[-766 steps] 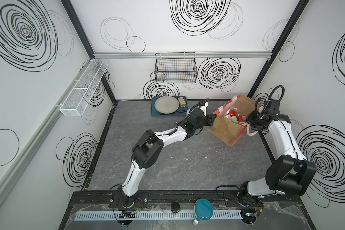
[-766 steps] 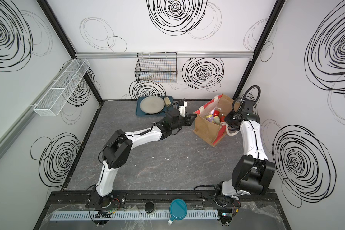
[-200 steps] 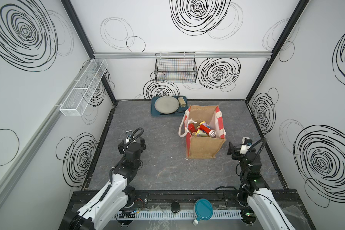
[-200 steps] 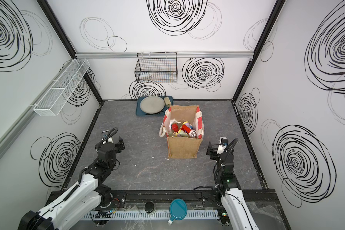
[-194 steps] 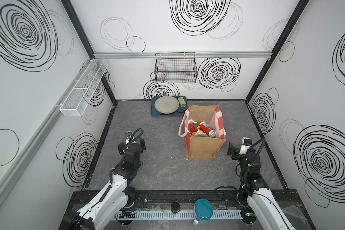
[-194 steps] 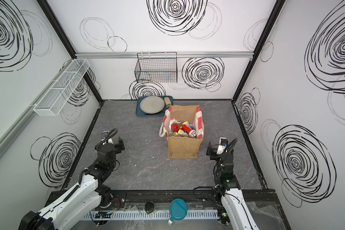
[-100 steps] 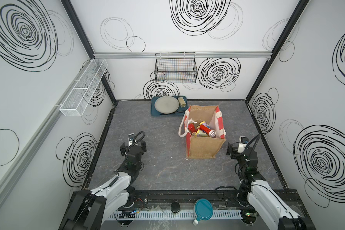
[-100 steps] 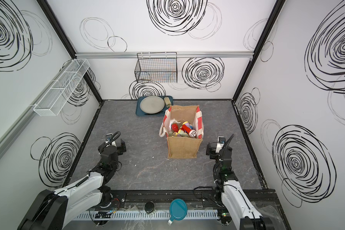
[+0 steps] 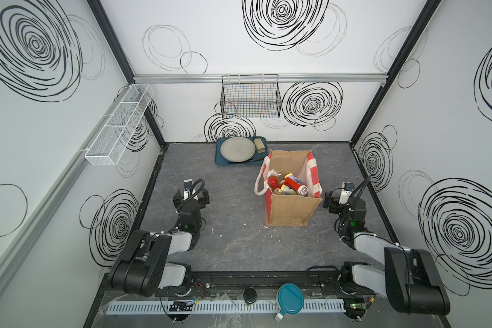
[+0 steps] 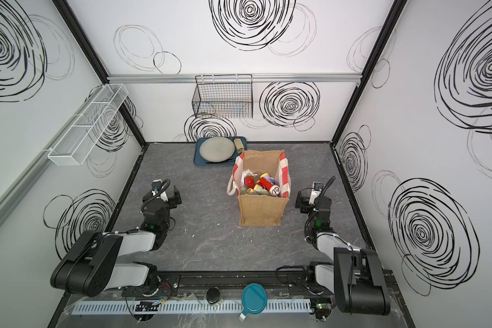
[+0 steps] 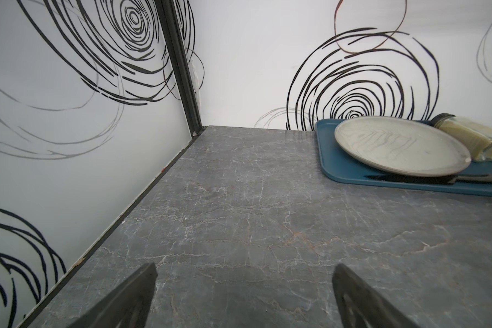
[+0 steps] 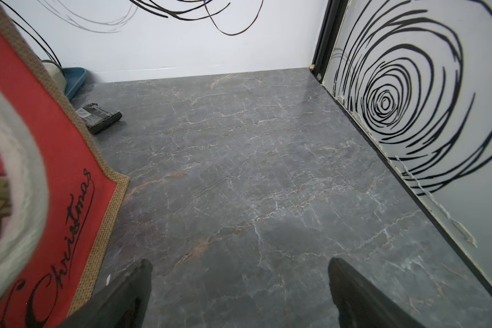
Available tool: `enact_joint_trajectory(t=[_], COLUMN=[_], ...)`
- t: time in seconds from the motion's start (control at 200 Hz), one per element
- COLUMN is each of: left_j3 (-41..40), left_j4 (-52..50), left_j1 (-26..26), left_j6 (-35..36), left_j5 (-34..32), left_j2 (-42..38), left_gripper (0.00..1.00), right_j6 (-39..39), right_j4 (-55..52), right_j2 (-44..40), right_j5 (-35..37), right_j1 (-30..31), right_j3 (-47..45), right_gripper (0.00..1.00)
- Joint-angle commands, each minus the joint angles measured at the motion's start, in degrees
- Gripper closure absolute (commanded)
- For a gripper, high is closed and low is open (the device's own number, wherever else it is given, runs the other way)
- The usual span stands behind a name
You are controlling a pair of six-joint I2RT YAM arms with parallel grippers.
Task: Put the flashlights into the tote bags
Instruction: Reset both arms
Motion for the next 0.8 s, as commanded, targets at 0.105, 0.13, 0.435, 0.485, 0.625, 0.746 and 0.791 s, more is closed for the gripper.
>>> enact_joint_trajectory(t=[0.105, 0.13, 0.435, 0.485, 0.625, 0.746, 0.791], left_j3=[-1.10, -1.16, -0.66, -0.73, -0.92, -1.04, -1.11], left_j4=[14.94, 15.54, 14.17, 14.17, 14.41, 14.67, 14.76], left_j1=[2.75, 2.74, 2.83, 2.82, 2.65, 2.47, 2.48], left_j6=[-0.26, -0.05, -0.28, -0.28, -0.09, -0.01, 0.00], left_j5=[4.98, 4.99, 5.04, 5.01, 4.73, 4.40, 4.40], left_j2=[4.93, 5.07, 5.10, 5.01, 4.92, 4.84, 4.84], left_gripper=[0.01, 0.01, 0.01, 0.01, 0.01, 0.01, 0.01], right_j6=[1.42, 1.39, 2.34, 2.27, 2.28, 2.28, 2.28], right_j4=[13.67, 13.60, 10.21, 10.49, 10.38, 10.38, 10.30], right_j2=[10.89, 12.00, 12.80, 12.75, 12.78, 12.69, 12.70], right_j5=[-3.44, -3.43, -1.64, -1.64, -1.63, -1.47, -1.47], right_j1=[-0.52, -0.52, -0.35, -0.35, -0.35, -0.27, -0.26], right_j3=[2.96, 3.40, 5.44, 5.33, 5.29, 5.37, 5.35], right_gripper=[0.00, 0.00, 0.00, 0.00, 0.00, 0.00, 0.00])
